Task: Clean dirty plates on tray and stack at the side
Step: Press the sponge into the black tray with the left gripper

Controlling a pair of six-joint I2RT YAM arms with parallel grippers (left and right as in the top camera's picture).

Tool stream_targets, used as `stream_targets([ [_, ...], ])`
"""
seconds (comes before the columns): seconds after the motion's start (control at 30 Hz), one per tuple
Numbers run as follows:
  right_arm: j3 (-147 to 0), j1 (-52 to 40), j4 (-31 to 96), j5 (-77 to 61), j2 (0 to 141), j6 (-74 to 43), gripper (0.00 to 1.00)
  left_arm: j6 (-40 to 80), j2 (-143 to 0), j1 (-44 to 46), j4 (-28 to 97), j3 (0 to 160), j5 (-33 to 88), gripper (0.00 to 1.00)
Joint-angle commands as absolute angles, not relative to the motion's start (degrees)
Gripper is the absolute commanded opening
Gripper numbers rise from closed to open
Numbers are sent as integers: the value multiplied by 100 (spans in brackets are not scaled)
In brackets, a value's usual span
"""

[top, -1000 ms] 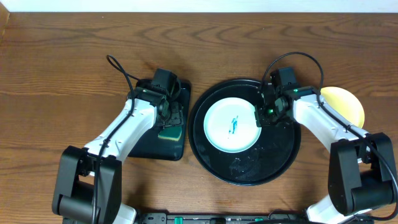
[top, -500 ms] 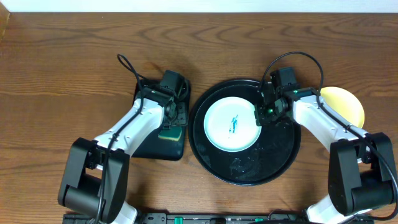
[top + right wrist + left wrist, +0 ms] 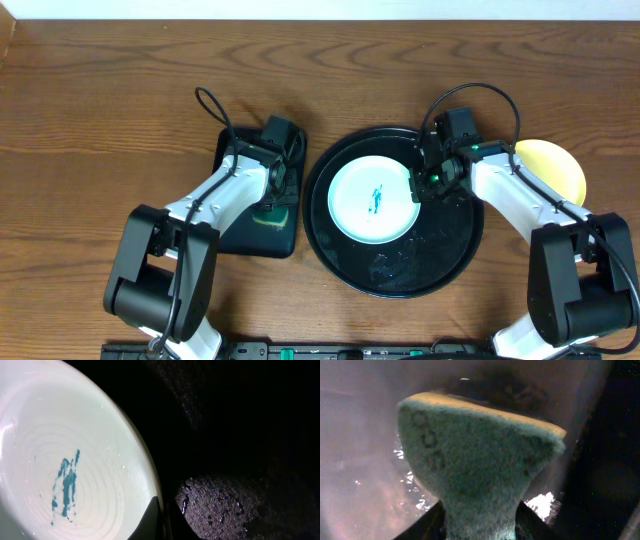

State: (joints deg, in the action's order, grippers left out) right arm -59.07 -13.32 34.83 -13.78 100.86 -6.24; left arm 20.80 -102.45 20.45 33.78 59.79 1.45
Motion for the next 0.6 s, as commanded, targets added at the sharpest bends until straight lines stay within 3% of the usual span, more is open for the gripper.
stream_targets([
  [0.0,-5863,-1367,3470,-1330,10101,-548,1,2058,-10425,2049,3395,5909,189,19],
  [0.07,-5861,-1367,3472,-1330,10101,-548,1,2058,-10407,2043,3404,5909,187,8],
  [0.37,-5826,-1367,3465,-1330,10101,-545,1,2010,-9909,2001,3662,5916,-390,9],
  [0.4,-5826,-1367,3465,-1330,10101,-545,1,2014,-9771,2001,3706,5916,-386,45],
  [0.43,-5826,-1367,3468,-1330,10101,-548,1,2014,-9719,2001,3723,5916,-373,56],
  [0.57,-5826,-1367,3465,-1330,10101,-545,1,2016,-9603,2001,3785,5916,-368,65],
])
